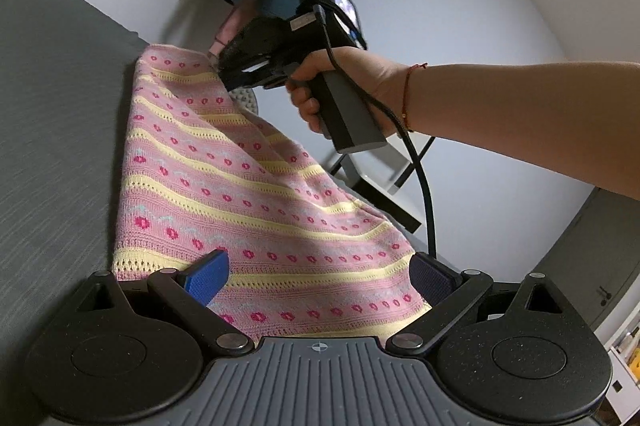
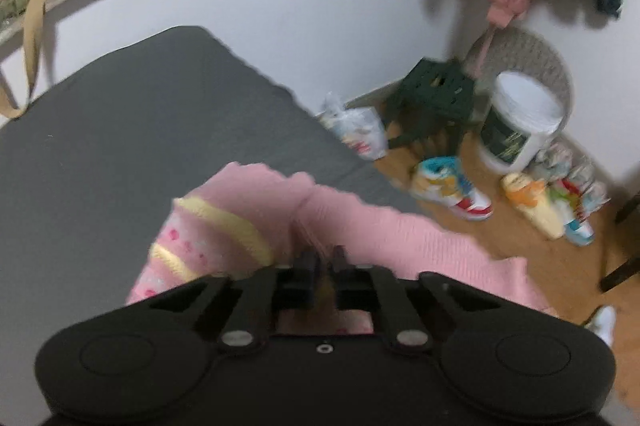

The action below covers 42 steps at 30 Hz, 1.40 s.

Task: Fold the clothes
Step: 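Grasp the end of the pink cardigan with the right tool and lift it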

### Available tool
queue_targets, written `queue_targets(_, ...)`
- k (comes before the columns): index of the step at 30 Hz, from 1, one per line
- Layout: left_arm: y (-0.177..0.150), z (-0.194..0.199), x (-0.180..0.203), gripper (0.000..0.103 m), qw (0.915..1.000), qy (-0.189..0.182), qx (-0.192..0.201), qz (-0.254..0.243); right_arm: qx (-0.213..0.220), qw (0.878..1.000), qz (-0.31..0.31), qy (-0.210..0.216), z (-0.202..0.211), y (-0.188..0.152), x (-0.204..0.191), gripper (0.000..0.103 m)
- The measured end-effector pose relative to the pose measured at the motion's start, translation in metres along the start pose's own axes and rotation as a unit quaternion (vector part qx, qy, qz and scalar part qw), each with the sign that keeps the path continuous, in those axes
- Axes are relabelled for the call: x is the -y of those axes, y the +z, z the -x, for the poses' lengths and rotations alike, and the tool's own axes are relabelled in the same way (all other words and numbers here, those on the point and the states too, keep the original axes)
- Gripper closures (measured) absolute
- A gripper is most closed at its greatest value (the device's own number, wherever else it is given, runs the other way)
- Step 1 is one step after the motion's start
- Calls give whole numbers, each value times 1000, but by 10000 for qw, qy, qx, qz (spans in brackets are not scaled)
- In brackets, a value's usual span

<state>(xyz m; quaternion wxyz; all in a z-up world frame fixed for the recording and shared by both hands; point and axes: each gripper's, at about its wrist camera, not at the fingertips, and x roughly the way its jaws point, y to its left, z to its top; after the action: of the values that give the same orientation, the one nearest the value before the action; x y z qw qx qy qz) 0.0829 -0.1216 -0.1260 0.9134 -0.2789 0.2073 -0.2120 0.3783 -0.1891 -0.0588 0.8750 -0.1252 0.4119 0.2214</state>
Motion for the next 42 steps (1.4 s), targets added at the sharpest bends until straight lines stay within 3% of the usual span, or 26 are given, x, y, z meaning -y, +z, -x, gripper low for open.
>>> queue_targets(7, 0, 1, 0, 6, 10000, 17, 2, 24, 813, 9894, -989, -679, 37, 2, 50, 98)
queue_targets(12, 1, 1, 0, 6, 10000, 9, -11, 27, 747, 9798, -1579, -969, 27, -11, 87, 98)
queue_targets(17, 2, 0, -1, 6, 10000, 16, 0, 11, 715, 9763, -1879, -802, 12, -16, 97, 96)
queue_targets(18, 3, -1, -2, 6, 10000, 18, 1, 11, 645, 9748, -2026, -681, 7, -15, 100, 91)
queue_targets(20, 3, -2, -2, 6, 10000, 13, 4, 17, 481, 9724, -2184, -667, 1, -12, 103, 52)
queue_targets(25, 2, -1, -1, 6, 10000, 8, 2, 17, 628, 9616, -2632, -470, 8, -24, 124, 55)
queue_targets(28, 2, -2, -2, 6, 10000, 11, -3, 29, 604, 9519, -2990, -299, 8, -38, 138, 74)
queue_targets(30, 2, -2, -2, 6, 10000, 11, 0, 31, 581, 9536, -2946, -205, 8, -42, 135, 75)
queue_targets(32, 2, -3, -2, 6, 10000, 10, 0, 34, 454, 9645, -2599, -60, 6, -39, 124, 88)
queue_targets(35, 2, -3, -3, 6, 10000, 3, 3, 36, 183, 9802, -1933, 392, 0, -29, 96, 88)
queue_targets(38, 2, -3, -3, 6, 10000, -4, 5, 40, -27, 9850, -1356, 1068, 2, -21, 69, 88)
queue_targets(40, 2, -3, -3, 6, 10000, -5, 8, 42, 73, 9833, -1098, 1448, 10, -17, 56, 86)
queue_targets(42, 2, -3, -3, 6, 10000, -3, 10, 38, 436, 9823, -978, 1540, 24, -14, 53, 79)
